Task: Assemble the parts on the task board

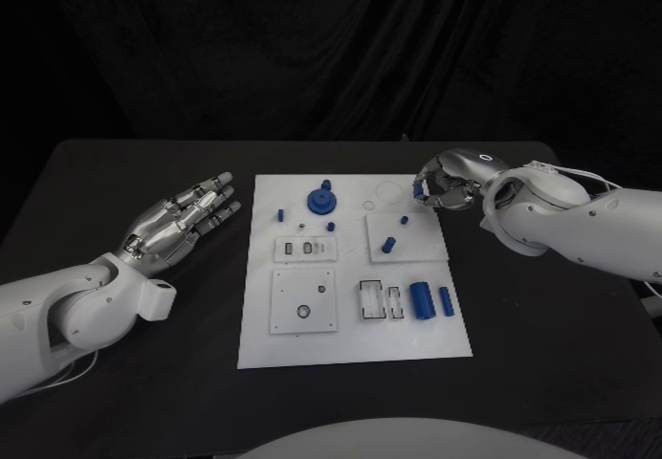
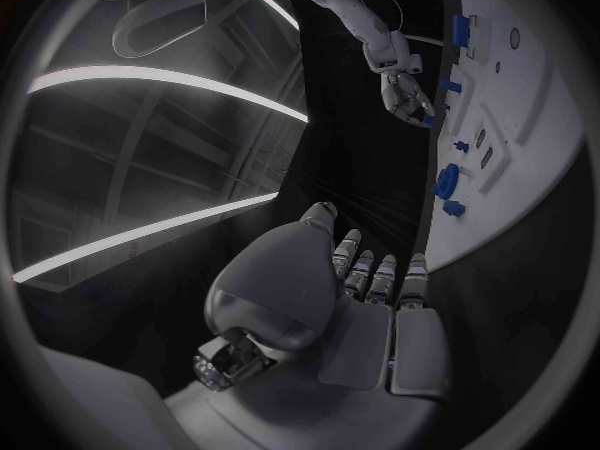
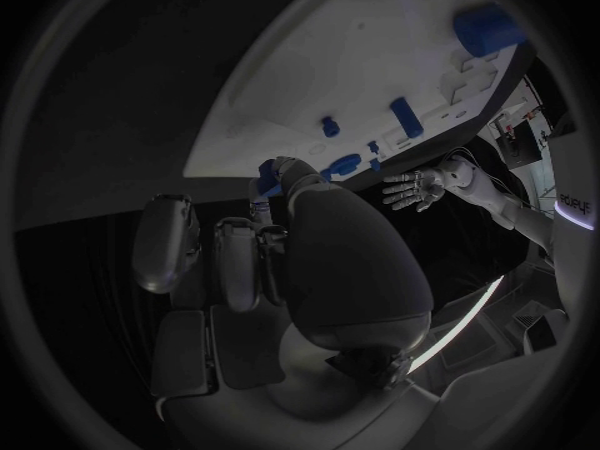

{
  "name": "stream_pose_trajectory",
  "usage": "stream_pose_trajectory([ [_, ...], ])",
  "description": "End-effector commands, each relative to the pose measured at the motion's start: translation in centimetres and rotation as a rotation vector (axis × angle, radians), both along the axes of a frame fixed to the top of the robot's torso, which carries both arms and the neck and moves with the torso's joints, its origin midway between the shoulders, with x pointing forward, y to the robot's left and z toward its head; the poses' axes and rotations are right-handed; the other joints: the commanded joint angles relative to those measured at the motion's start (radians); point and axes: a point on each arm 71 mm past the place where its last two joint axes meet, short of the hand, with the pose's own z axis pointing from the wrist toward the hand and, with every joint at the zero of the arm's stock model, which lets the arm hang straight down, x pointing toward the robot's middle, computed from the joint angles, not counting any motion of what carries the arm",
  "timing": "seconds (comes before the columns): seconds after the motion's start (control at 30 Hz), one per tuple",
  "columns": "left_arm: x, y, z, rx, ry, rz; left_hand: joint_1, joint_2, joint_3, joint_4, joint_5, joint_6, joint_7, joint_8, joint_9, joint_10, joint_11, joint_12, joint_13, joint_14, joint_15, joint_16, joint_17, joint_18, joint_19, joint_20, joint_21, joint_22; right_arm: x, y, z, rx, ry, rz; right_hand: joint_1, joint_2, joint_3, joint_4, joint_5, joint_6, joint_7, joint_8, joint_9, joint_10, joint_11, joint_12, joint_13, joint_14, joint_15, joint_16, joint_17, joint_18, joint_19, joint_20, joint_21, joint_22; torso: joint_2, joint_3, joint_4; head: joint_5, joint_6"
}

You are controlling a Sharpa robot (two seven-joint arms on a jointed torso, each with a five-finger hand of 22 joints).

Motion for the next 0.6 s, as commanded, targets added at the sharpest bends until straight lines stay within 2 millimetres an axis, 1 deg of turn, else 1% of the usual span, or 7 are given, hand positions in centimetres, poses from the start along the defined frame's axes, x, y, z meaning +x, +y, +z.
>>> stream_pose_trajectory([
  [0.03, -0.2, -0.1, 0.6, -0.059, -0.065, 0.006, -0.005, -0.007, 0.003, -0.004, 0.002, 0.003, 0.007, -0.001, 0.001, -0.003, 0.007, 0.004, 0.000, 0.000, 0.008, -0.007, -0.001, 0.005, 0.001, 0.007, -0.004, -0.001, -0.6, 1.5, 1.6, 0.035, -0.052, 0.027, 0.010, 0.004, 0.008, -0.003, 0.006, 0.000, 0.000, 0.002, 0.002, 0.104, 0.003, 0.004, 0.261, 0.075, 0.004, 0.005, 0.194, 0.010, 0.004, -0.003, -0.003, 0.127, -0.001, 0.0001, -0.0016, 0.004, -0.002],
  [0.17, -0.2, -0.2, 0.6, -0.058, -0.065, 0.006, -0.005, -0.007, 0.004, -0.006, 0.003, 0.005, 0.008, 0.000, 0.001, -0.002, 0.007, 0.005, 0.000, 0.000, 0.008, -0.007, -0.001, 0.004, 0.001, 0.008, -0.004, -0.001, -1.7, 5.0, 2.4, 0.045, -0.025, 0.110, 0.010, 0.003, 0.009, -0.004, 0.001, -0.001, 0.001, 0.003, 0.003, 0.107, 0.004, 0.006, 0.263, 0.078, 0.004, 0.010, 0.199, 0.009, 0.007, -0.003, 0.004, 0.131, -0.001, -0.0008, -0.0003, 0.010, -0.005],
  [0.27, -0.2, -0.2, 0.6, -0.058, -0.065, 0.005, -0.005, -0.007, 0.004, -0.006, 0.003, 0.005, 0.008, 0.000, 0.001, -0.002, 0.007, 0.005, 0.000, 0.000, 0.008, -0.007, -0.001, 0.004, 0.001, 0.008, -0.004, -0.001, -2.4, 7.8, 2.4, 0.040, 0.006, 0.178, 0.010, 0.002, 0.014, -0.007, -0.010, 0.000, 0.000, 0.007, 0.007, 0.107, 0.004, 0.006, 0.263, 0.083, 0.004, 0.024, 0.210, 0.005, 0.017, -0.003, 0.020, 0.139, -0.001, -0.0009, 0.0010, 0.021, -0.009],
  [0.37, -0.1, -0.3, 0.6, -0.058, -0.064, 0.003, -0.005, -0.007, 0.004, -0.006, 0.003, 0.006, 0.008, 0.000, 0.001, -0.002, 0.007, 0.005, 0.000, 0.000, 0.008, -0.007, -0.001, 0.004, 0.001, 0.008, -0.004, -0.001, -2.9, 9.9, 2.0, 0.031, 0.040, 0.224, 0.007, -0.001, 0.015, -0.008, -0.023, -0.001, 0.002, 0.010, 0.010, 0.107, 0.005, 0.006, 0.263, 0.088, 0.004, 0.039, 0.222, 0.002, 0.025, -0.003, 0.033, 0.146, -0.001, -0.0016, 0.0012, 0.029, -0.011],
  [0.53, 0.0, -0.6, 0.5, -0.060, -0.064, -0.002, -0.005, -0.007, 0.005, -0.007, 0.003, 0.006, 0.008, 0.000, 0.001, -0.002, 0.007, 0.006, 0.000, 0.000, 0.009, -0.007, -0.001, 0.004, 0.001, 0.008, -0.004, -0.001, -3.6, 13.6, 0.4, -0.026, 0.060, 0.299, 0.003, -0.003, 0.020, -0.011, -0.017, -0.008, 0.007, 0.009, 0.012, 0.107, 0.009, 0.006, 0.263, 0.093, 0.006, 0.052, 0.233, 0.000, 0.032, -0.002, 0.045, 0.153, -0.001, -0.0031, 0.0029, 0.038, -0.019],
  [0.57, 0.0, -0.7, 0.5, -0.062, -0.064, -0.005, -0.005, -0.007, 0.005, -0.007, 0.003, 0.006, 0.008, 0.000, 0.001, -0.002, 0.007, 0.006, 0.000, 0.000, 0.009, -0.007, -0.001, 0.004, 0.001, 0.008, -0.004, -0.001, -3.7, 14.5, -0.1, -0.043, 0.056, 0.311, 0.002, -0.004, 0.020, -0.011, -0.019, -0.010, 0.007, 0.009, 0.012, 0.107, 0.009, 0.006, 0.263, 0.093, 0.006, 0.052, 0.233, 0.000, 0.032, -0.002, 0.045, 0.153, -0.001, -0.0027, 0.0022, 0.043, -0.025],
  [0.6, 0.0, -0.7, 0.5, -0.062, -0.064, -0.006, -0.005, -0.007, 0.005, -0.007, 0.003, 0.006, 0.008, 0.000, 0.001, -0.002, 0.007, 0.006, 0.000, 0.000, 0.009, -0.007, -0.001, 0.004, 0.001, 0.008, -0.004, -0.001, -3.7, 15.0, -0.4, -0.050, 0.052, 0.317, 0.000, -0.004, 0.020, -0.011, -0.021, -0.011, 0.007, 0.008, 0.012, 0.107, 0.009, 0.006, 0.263, 0.093, 0.006, 0.052, 0.233, 0.000, 0.032, -0.002, 0.046, 0.153, -0.001, -0.0028, 0.0019, 0.045, -0.026],
])
